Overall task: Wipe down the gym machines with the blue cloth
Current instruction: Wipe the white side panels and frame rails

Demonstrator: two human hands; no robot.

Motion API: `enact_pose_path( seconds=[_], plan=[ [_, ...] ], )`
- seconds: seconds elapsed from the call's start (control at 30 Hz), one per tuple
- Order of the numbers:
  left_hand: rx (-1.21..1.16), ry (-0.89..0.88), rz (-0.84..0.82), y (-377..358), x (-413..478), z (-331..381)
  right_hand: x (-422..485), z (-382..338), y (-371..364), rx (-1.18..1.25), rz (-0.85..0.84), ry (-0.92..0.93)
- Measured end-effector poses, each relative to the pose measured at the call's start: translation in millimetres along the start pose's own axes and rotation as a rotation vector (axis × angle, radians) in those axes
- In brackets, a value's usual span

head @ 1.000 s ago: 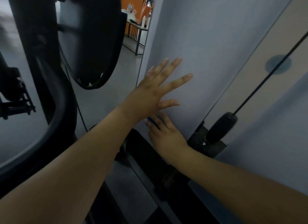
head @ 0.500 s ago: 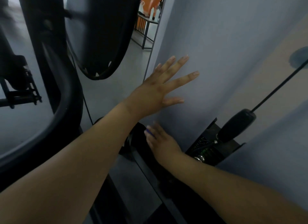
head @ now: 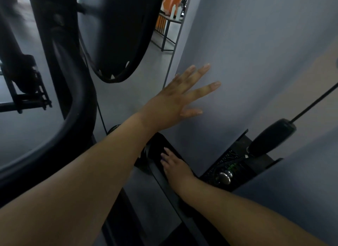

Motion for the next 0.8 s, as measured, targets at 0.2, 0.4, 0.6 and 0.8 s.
enact_pose_path(
  seconds=[0.2,0.4,0.6,0.8],
  plan=[
    [-0.045,0.018,-0.021,-3.1,-0.8,-0.4,12.4,38.7,16.5,0.164,0.127,-0.213],
    [-0.048,0.042,-0.036,-1.9,-6.6,1.3,6.7,-31.2,-18.0,-0.016,-0.083,0.122],
    [-0.042,0.027,-0.04,-2.9,-10.1,1.8,16.9,13.8,2.3,0.169,0.056,-0.191],
    [-0.052,0.016,-0.023,-3.0,-10.2,0.9,-10.2,-32.7,-29.7,-0.153,-0.179,0.227]
  ],
)
Point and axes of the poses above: each hand's wrist, its own x-axis towards the middle knuckle, its own y-axis out of the back of the hand, z = x × y, the point moved 5 cm from there along x, towards the middle knuckle, and after that the axes turned 4 degrees about -y, right-handed, at the moved point
